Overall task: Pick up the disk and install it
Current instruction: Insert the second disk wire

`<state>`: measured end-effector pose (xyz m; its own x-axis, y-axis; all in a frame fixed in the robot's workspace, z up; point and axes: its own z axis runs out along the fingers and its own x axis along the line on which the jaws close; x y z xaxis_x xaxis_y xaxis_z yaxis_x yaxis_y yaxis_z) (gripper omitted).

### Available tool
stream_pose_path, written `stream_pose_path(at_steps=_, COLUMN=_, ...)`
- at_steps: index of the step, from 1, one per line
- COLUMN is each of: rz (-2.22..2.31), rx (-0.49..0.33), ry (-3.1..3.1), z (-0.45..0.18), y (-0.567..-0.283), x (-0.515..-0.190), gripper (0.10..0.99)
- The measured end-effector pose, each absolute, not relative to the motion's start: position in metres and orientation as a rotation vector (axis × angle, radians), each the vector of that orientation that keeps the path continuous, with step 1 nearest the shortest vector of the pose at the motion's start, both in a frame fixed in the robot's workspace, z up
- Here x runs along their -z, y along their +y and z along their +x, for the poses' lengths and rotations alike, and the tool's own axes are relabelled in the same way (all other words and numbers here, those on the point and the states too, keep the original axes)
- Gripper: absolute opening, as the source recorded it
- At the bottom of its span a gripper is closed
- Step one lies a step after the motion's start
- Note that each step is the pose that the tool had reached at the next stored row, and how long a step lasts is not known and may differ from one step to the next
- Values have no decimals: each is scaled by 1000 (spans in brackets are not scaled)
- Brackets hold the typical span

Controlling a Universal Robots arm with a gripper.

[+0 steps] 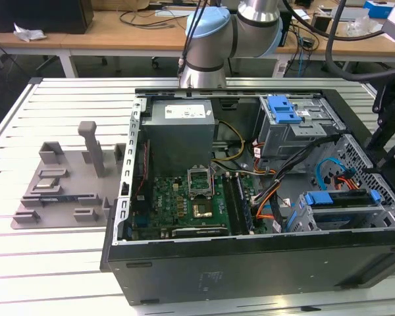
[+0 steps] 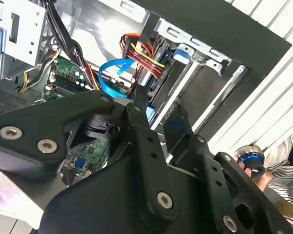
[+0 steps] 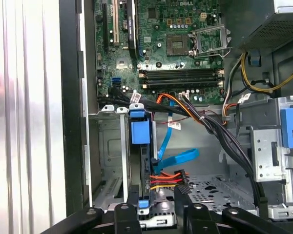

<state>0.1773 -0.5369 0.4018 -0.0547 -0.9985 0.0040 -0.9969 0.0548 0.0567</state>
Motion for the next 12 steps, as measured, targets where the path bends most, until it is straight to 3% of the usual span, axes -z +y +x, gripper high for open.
stream_pose_path(at_steps=12, rz=2188, rx=58, ry=-2193, z=158, y=-537, x=-374, gripper=420)
